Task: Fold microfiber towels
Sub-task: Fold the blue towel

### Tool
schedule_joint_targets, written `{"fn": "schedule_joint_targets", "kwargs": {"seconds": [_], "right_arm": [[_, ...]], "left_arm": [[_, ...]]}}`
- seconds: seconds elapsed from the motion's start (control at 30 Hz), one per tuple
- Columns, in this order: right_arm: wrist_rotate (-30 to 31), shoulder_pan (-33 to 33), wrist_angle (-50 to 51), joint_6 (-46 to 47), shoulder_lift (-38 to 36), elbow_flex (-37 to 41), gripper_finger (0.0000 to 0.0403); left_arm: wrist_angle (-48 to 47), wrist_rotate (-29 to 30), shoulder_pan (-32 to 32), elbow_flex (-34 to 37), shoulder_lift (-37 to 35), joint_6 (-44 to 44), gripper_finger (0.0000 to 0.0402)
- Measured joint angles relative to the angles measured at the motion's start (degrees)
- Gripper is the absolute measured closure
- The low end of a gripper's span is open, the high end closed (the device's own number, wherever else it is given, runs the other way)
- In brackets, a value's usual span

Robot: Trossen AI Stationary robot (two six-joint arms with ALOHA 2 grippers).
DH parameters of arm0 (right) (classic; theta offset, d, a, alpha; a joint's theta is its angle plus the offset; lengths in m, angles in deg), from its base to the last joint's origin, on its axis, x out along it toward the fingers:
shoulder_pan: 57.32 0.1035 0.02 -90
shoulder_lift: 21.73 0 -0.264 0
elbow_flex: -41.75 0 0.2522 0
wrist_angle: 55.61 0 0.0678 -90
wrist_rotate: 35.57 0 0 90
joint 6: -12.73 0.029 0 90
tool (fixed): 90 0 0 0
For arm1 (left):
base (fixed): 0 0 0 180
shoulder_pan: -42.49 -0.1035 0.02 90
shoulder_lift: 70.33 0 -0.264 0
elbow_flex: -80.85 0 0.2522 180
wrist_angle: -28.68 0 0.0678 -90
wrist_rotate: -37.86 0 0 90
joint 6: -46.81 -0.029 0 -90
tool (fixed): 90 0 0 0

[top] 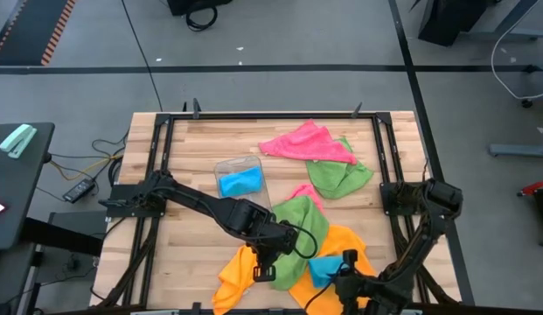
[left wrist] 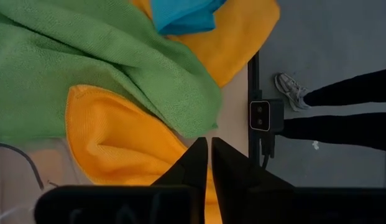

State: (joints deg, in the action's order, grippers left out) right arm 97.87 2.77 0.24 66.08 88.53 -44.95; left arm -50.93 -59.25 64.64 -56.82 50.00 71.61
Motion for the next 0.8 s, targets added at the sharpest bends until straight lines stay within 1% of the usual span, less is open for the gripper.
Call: {"fn": "schedule_joint_targets", "kwargs": {"seconds": [0.13,0.33,0.43,0.57,0.67,0.8], "right_arm": [[-0.02,-1.36,0.25,-0.42,0.0,0.43,0.0396],[-0.02,-3.38,1.31,-5.0,0.0,0.46,0.0397],[-0.02,-4.37,1.57,-7.05,0.0,0.46,0.0397],[0.01,-5.31,1.55,-7.02,0.0,0.48,0.0397],[-0.27,-5.04,0.42,-7.73,0.0,0.48,0.0397],[-2.41,-3.33,-1.5,-10.68,0.0,0.48,0.0397]], "left_arm": [[0.7,0.02,-0.13,0.0,0.0,0.03,0.0374],[1.21,0.0,-0.08,0.0,0.0,0.04,0.0383],[1.27,0.02,-0.1,0.0,0.0,0.06,0.0382],[1.27,0.0,-0.06,0.0,-0.01,0.29,0.0377],[1.27,-0.02,0.03,0.0,0.0,0.43,0.0375],[1.27,-0.01,0.22,0.0,0.0,0.37,0.0379]]}}
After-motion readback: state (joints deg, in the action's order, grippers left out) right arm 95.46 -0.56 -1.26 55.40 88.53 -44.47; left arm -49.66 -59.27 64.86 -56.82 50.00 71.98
